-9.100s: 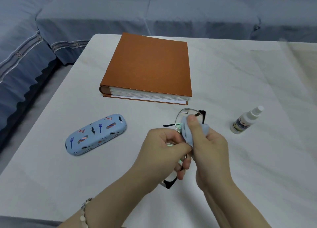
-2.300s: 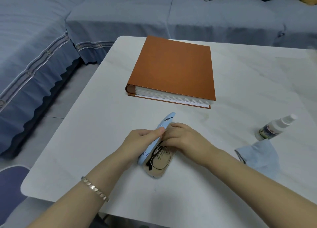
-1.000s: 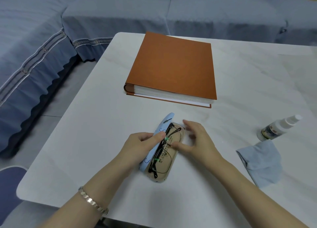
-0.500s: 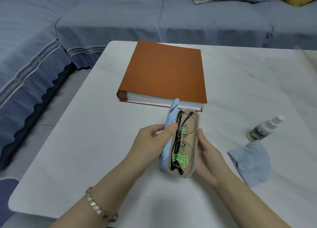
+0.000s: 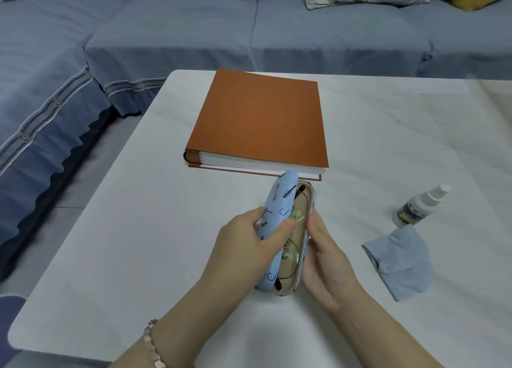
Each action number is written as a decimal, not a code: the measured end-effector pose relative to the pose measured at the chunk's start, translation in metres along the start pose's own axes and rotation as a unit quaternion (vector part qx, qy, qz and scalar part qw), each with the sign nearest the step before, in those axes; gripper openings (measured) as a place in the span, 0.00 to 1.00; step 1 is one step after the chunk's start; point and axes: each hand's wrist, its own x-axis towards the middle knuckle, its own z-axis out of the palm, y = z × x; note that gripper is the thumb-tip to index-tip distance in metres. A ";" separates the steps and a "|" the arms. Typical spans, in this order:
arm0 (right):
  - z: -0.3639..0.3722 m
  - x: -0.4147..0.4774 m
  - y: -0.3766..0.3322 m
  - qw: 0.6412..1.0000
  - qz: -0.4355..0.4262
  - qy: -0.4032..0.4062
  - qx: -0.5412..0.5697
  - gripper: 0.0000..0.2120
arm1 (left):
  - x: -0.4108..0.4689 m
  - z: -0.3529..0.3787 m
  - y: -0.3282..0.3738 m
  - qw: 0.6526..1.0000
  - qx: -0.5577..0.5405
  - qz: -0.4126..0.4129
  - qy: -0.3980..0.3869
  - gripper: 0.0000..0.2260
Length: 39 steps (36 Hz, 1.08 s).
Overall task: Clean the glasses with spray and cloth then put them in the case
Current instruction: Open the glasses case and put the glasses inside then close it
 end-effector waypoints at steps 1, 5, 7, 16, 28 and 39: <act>0.002 0.000 0.001 1.000 -0.002 0.004 0.004 0.22 | -0.001 0.001 -0.001 1.000 0.019 0.011 0.006 0.16; 0.009 0.001 0.002 0.999 -0.006 0.032 0.006 0.26 | -0.002 0.003 -0.002 0.997 0.071 0.027 0.020 0.22; 0.011 0.000 0.002 0.999 -0.008 0.040 -0.001 0.27 | -0.002 0.001 0.000 0.996 0.081 0.025 0.016 0.22; 0.013 0.006 -0.004 0.969 -0.029 0.109 -0.221 0.13 | 0.010 -0.021 -0.015 0.979 0.177 0.092 0.035 0.30; -0.015 0.031 -0.029 0.752 0.000 0.135 -0.645 0.10 | 0.091 -0.061 -0.056 0.945 0.312 0.097 0.009 0.27; -0.023 0.032 -0.030 0.724 0.021 0.122 -0.679 0.12 | 0.092 -0.066 -0.058 0.927 0.357 0.105 -0.045 0.30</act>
